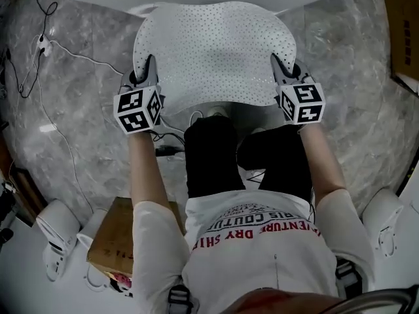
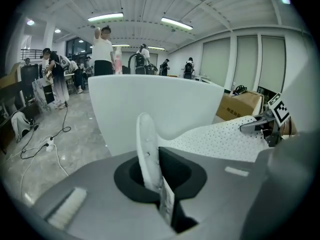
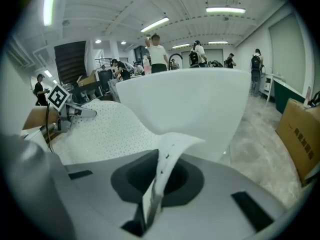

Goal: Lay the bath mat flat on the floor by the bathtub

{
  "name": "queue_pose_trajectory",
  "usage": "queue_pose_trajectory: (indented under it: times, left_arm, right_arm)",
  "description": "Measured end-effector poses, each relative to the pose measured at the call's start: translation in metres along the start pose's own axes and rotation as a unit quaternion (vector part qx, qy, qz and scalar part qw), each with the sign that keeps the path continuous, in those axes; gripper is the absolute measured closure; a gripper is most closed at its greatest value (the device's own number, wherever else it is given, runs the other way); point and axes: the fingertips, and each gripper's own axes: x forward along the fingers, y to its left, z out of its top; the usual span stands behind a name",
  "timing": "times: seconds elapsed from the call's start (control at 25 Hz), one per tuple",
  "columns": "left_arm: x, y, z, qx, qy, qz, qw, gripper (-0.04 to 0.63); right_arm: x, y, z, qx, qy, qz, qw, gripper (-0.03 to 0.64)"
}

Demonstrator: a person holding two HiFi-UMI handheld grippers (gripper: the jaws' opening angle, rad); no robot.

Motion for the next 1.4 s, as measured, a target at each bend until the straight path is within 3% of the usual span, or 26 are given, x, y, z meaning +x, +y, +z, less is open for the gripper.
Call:
queue_pose_trajectory:
  times: [0.4,0.84,1.08,1.28,1.4]
  left_arm:
    - [0.114,0.012,-0.114,0.022,0.005,-0.003,0.9997,0.58]
    - [0.181,0.033,-0.184,0.053,0.047,0.0,0.9975,0.58]
    - [0.203,0.052,-0.212,0.036,0.063,0.023,0.9971,0.58]
    - [0.223,0.071,-0.244,0.059,0.093,0.054,0.9924,0.578]
    - [0.233,0.083,-0.262,0.046,0.114,0.072,0.9897,0.58]
  right_arm:
    - [0.105,-0.027,-0.122,-0.004,0.012,-0.005,1.0,0.599]
    - [0.163,-0.041,-0.203,-0.026,0.069,-0.008,0.997,0.598]
    - [0.185,-0.063,-0.243,-0.004,0.114,-0.046,0.992,0.598]
    - [0.195,-0.082,-0.267,0.02,0.144,-0.069,0.987,0.598]
    - [0.202,-0.088,-0.28,0.02,0.165,-0.073,0.983,0.598]
